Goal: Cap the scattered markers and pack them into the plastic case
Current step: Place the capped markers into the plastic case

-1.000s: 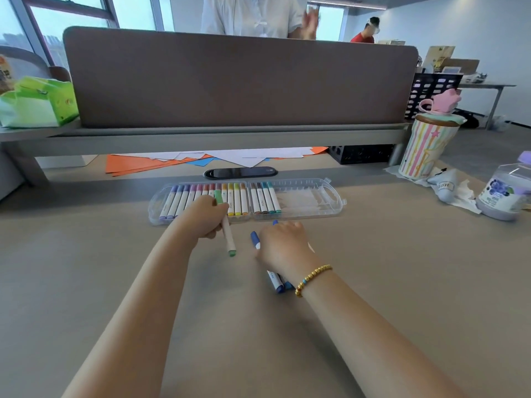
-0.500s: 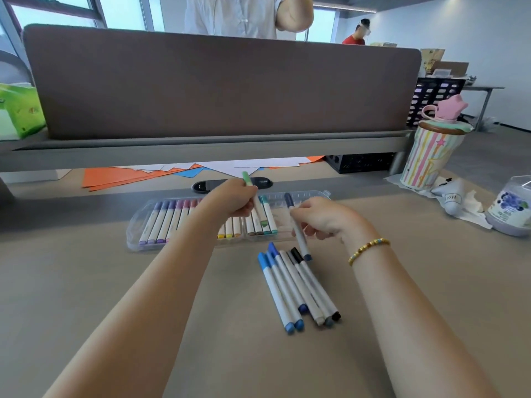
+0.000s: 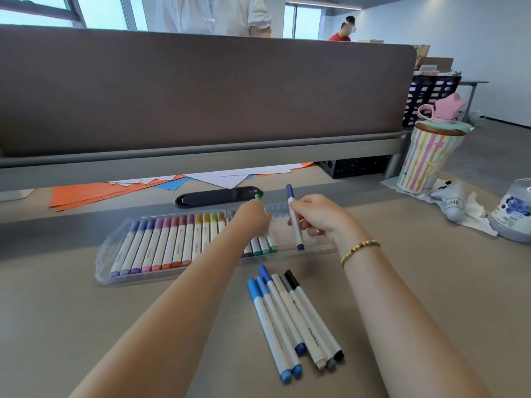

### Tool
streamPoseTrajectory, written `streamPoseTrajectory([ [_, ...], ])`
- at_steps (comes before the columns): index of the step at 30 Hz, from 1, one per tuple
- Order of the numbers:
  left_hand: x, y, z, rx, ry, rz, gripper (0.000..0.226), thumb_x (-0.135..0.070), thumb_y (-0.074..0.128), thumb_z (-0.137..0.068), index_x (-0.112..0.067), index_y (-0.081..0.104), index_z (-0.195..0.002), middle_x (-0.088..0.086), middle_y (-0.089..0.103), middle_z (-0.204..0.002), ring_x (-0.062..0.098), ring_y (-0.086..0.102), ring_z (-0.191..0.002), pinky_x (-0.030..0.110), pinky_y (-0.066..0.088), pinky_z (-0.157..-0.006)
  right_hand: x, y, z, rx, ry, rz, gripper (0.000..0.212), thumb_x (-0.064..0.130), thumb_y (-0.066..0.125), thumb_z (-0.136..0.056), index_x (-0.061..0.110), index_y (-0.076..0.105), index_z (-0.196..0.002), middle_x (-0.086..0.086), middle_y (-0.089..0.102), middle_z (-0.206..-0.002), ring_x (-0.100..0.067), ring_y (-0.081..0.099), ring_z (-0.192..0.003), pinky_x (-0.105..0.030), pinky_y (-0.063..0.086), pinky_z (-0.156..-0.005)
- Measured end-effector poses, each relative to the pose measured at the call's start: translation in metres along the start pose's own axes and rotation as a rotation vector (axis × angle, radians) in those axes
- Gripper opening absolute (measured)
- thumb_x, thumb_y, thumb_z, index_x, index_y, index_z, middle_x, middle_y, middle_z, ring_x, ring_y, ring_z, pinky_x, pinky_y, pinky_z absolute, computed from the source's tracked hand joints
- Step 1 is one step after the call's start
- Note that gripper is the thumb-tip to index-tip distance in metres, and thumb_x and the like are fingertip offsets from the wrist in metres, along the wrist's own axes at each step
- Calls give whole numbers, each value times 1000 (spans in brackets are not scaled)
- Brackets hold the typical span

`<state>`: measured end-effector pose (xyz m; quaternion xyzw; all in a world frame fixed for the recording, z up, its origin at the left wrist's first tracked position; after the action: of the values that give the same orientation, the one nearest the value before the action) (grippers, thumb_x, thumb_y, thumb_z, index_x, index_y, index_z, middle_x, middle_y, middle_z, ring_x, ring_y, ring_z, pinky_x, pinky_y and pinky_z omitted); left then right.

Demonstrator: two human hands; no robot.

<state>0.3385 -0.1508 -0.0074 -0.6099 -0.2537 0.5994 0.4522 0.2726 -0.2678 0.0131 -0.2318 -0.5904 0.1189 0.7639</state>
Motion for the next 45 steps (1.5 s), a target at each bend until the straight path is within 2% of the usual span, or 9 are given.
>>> streamPoseTrajectory([
  [4, -2, 0, 0, -62, 39, -91, 36, -21, 40, -98, 3, 44, -125, 18, 56, -110, 28, 56, -98, 31, 44, -82, 0, 4, -8, -5, 9, -26, 22, 27, 43, -98, 13, 54, -85, -3, 65, -77, -12, 43, -60, -18, 33, -43],
  [7, -1, 10, 0, -60, 88, -180, 53, -22, 40, -99, -4, 21, -145, 19, 33, -144, 33, 42, -126, 40, 42, -98, -3, 5, -12, -10, 9, -34, 23, 27, 42, -98, 15, 54, -83, -5, 64, -81, -11, 44, -60, -18, 33, -42],
  [12, -1, 12, 9, -109, 205, -371, 48, -27, 29, -101, -20, 22, -148, 7, 12, -156, 28, 13, -141, 47, 25, -110, -10, 7, -14, -15, 6, -34, 24, 28, 43, -97, 16, 55, -80, -3, 65, -78, -11, 44, -58, -19, 33, -44],
  [18, 11, 34, 13, 89, 245, -398, 59, -44, 16, -100, -17, 0, -151, 1, -2, -158, 22, -4, -146, 44, -2, -116, -14, 5, -17, -57, -8, -3, 24, 31, 46, -97, 17, 59, -83, 0, 63, -74, -10, 46, -59, -21, 35, -50],
  [25, 11, 32, 11, 102, 243, -515, 63, -50, 18, -99, -17, 3, -151, 2, 0, -158, 24, -3, -146, 48, 0, -116, -11, 11, -23, -96, -26, 106, 27, 33, 47, -97, 11, 61, -88, -6, 68, -84, -12, 52, -61, -23, 39, -55],
  [30, 19, 25, 15, -23, 252, -441, 55, -37, 16, -102, -14, 5, -150, 4, 3, -158, 19, 2, -146, 40, 1, -117, -8, 25, -39, -87, -6, 245, 30, 33, 48, -96, 7, 59, -106, -8, 60, -86, -20, 52, -72, -25, 38, -57],
  [37, 24, 23, 15, -19, 249, -401, 54, -38, 14, -102, -15, 7, -150, 3, 5, -158, 18, 3, -146, 37, 1, -117, -2, 44, -50, -94, 6, 435, 26, 36, 48, -95, 11, 53, -98, -7, 55, -87, -21, 52, -72, -24, 33, -48],
  [40, 26, 22, 18, -22, 242, -401, 54, -38, 14, -102, -17, 7, -150, 2, 4, -158, 17, 3, -146, 37, 2, -117, -7, 49, -52, -116, -15, 507, 31, 39, 46, -95, 11, 53, -82, -6, 59, -84, -20, 56, -74, -26, 42, -63],
  [45, 31, 21, 21, -10, 245, -404, 54, -38, 15, -102, -18, 6, -150, 1, 4, -158, 16, 2, -146, 37, 2, -117, -10, 55, -48, -104, -43, 668, 45, 48, 34, -98, 14, 60, -110, -6, 60, -98, -27, 57, -106, -42, 39, -98],
])
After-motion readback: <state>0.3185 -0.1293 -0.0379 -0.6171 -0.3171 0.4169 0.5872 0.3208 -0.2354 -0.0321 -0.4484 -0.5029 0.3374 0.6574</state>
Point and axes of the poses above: each hand's wrist, its own z-axis away from the middle knuckle, its own y-axis out of the palm, x = y × z, the point moved 10 cm from there along -z, towards the middle knuckle
